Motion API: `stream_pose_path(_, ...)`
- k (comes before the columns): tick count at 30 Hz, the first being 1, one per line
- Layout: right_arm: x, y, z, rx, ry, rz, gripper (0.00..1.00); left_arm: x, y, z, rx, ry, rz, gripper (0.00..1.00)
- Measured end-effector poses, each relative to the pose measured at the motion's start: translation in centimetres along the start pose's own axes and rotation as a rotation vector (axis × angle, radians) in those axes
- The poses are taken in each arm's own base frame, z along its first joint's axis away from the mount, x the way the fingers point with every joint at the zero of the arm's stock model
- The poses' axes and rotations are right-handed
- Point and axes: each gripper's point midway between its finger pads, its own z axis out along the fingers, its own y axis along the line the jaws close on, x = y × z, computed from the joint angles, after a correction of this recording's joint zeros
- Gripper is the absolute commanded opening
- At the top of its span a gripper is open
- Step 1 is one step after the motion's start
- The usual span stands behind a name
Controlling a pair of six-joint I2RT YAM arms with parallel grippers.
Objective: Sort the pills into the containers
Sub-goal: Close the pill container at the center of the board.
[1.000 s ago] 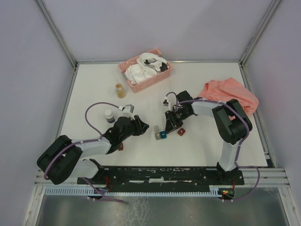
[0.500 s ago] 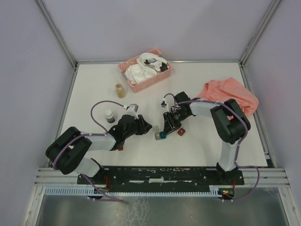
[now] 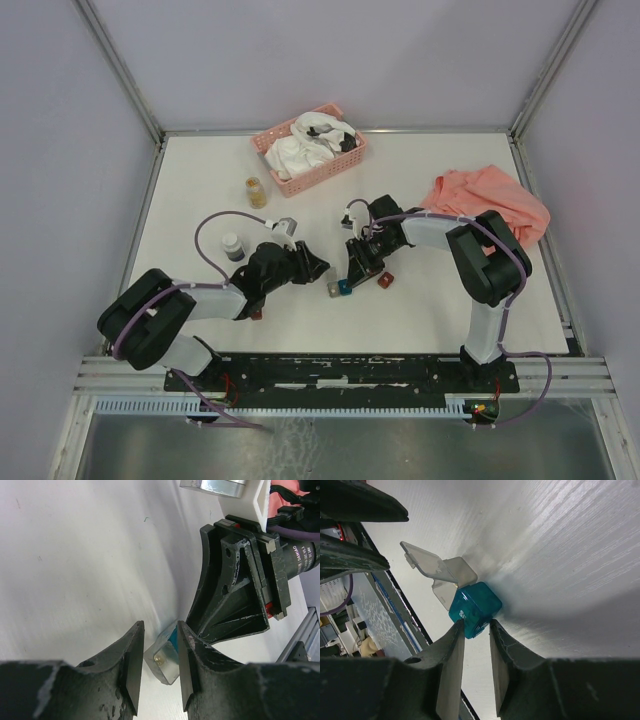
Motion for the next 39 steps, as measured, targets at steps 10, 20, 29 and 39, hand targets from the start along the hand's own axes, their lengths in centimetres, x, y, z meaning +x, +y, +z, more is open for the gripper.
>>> stream_pose_path(10,-0.3,0.0,-0.1,0.016,0.001,-0.010,0.28,-2.1,-0.2,-0.9,-0.016,-0.063,-0.002,0.43)
stream_pose_path(20,-0.3,0.3,0.1,0.038,0.018,-0.049,0.33,-1.5,1.6,-0.8,-0.072,-0.026,-0.019,0.38)
stream_pose_path(29,-0.1,0.2,0.2,0.046,0.029,-0.065,0.44,-1.2,2.0,-0.6,-0.095,-0.003,-0.023,0.37)
stream_pose_path(39,-0.2,0.5,0.4,0.022,0.026,-0.044,0.41,-1.1,2.4,-0.5,-0.104,0.003,-0.011,0.33)
